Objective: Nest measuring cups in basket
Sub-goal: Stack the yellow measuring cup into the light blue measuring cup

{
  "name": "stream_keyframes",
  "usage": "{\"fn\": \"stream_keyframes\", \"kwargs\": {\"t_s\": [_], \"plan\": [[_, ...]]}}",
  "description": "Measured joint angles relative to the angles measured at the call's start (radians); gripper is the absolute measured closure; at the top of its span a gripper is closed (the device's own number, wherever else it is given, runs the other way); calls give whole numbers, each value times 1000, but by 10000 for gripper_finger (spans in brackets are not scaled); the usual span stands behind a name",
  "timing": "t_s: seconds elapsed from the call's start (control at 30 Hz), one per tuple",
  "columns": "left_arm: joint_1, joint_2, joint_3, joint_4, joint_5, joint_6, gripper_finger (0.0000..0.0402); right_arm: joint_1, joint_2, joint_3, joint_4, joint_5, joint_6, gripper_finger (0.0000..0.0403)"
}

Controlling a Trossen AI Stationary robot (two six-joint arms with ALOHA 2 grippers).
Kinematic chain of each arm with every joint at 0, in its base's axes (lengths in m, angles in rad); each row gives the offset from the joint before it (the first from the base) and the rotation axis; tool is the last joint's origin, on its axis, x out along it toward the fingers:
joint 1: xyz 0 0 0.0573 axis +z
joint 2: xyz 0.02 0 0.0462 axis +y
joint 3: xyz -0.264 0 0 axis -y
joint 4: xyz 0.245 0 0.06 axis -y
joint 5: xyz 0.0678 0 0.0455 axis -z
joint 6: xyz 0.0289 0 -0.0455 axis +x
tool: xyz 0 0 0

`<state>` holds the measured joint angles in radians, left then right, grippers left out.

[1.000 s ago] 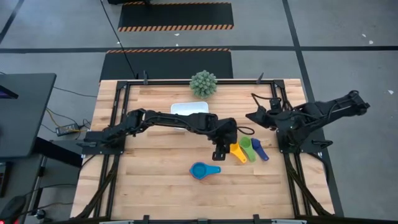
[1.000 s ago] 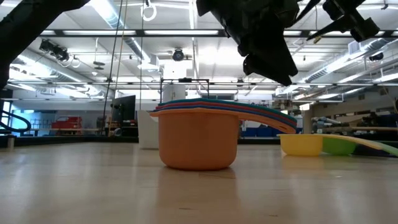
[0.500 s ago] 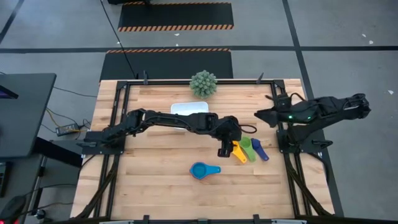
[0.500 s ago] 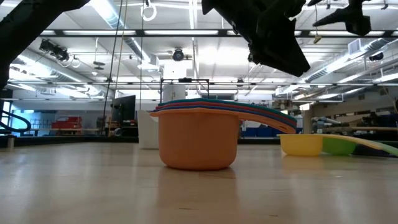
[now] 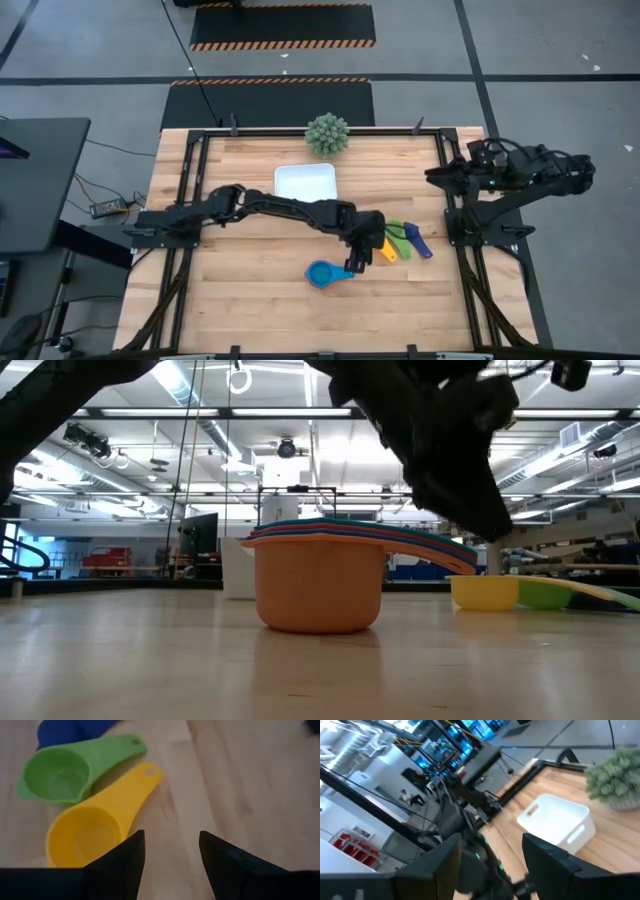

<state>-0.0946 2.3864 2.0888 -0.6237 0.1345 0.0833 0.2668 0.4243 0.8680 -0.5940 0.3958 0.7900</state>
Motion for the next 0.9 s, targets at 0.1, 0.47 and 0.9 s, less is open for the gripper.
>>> {"fn": "stream_keyframes", "kwargs": {"t_s": [0.1,0.47,0.9], "plan": [[-6,16,-2,11,-100,41,209,0,0,0,21,-4,-8,186],[20,75,0,39,-116,174,210,0,24,0,106,-5,-6,186],[19,85,0,27,-124,242,305,0,54,0,130,-5,-1,186]]}}
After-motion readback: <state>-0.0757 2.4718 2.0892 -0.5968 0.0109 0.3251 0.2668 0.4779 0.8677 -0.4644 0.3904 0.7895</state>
